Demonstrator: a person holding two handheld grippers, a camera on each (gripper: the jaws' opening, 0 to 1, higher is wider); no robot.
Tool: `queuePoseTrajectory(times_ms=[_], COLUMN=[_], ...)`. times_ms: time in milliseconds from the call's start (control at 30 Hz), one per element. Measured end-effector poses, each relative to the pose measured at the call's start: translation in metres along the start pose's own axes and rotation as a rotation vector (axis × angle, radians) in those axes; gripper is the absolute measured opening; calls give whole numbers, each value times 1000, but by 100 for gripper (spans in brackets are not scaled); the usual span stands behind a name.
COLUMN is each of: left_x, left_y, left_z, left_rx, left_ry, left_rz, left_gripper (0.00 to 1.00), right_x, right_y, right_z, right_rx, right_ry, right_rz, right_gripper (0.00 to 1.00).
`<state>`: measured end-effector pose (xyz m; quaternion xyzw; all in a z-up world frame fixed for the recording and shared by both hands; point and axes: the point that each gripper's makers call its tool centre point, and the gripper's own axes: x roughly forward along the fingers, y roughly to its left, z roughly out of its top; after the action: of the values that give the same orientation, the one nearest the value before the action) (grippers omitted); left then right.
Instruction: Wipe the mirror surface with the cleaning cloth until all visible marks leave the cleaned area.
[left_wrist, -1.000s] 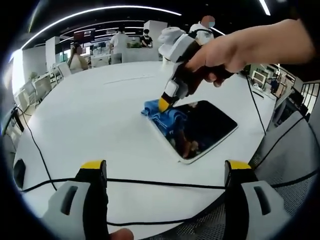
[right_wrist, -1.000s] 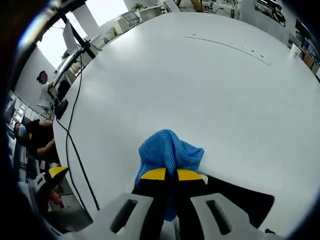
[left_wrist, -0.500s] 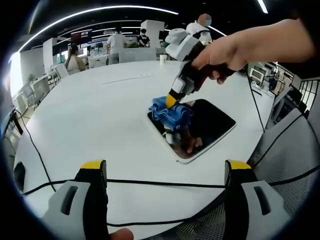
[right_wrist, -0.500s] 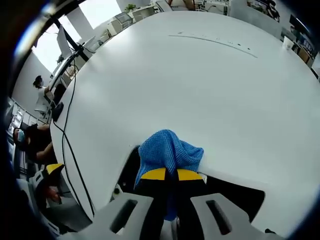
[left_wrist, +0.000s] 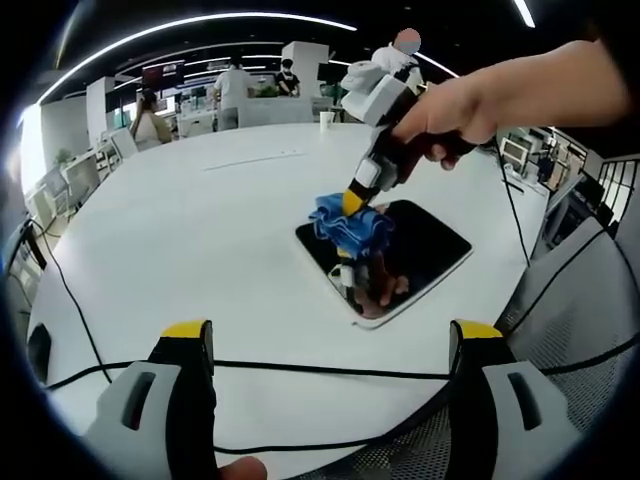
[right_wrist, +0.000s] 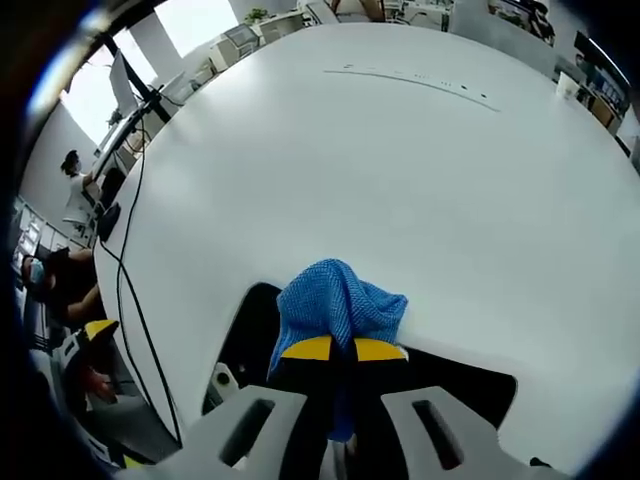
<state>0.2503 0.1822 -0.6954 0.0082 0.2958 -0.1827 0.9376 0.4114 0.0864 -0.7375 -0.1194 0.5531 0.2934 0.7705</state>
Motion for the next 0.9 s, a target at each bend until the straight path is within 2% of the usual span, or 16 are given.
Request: queuePoseTrajectory(times_ms=[333,833,900], left_x=[0,-1,-1], left_y=[-1,-2,-2], left_z=[0,1,1], left_rx=[-6,0,-3], left_ry=[1,-4,-5], left_rz=[-4,-4,-5], left_gripper=[97,97,97], right_x=[-1,3,-1], right_y=[2,11,15], right_z=[-5,-25,-32], right_rx=[25,33,44], right_ry=[-17,-16,-17], right_rz=[-18,-21,-18], right_gripper=[0,0,0])
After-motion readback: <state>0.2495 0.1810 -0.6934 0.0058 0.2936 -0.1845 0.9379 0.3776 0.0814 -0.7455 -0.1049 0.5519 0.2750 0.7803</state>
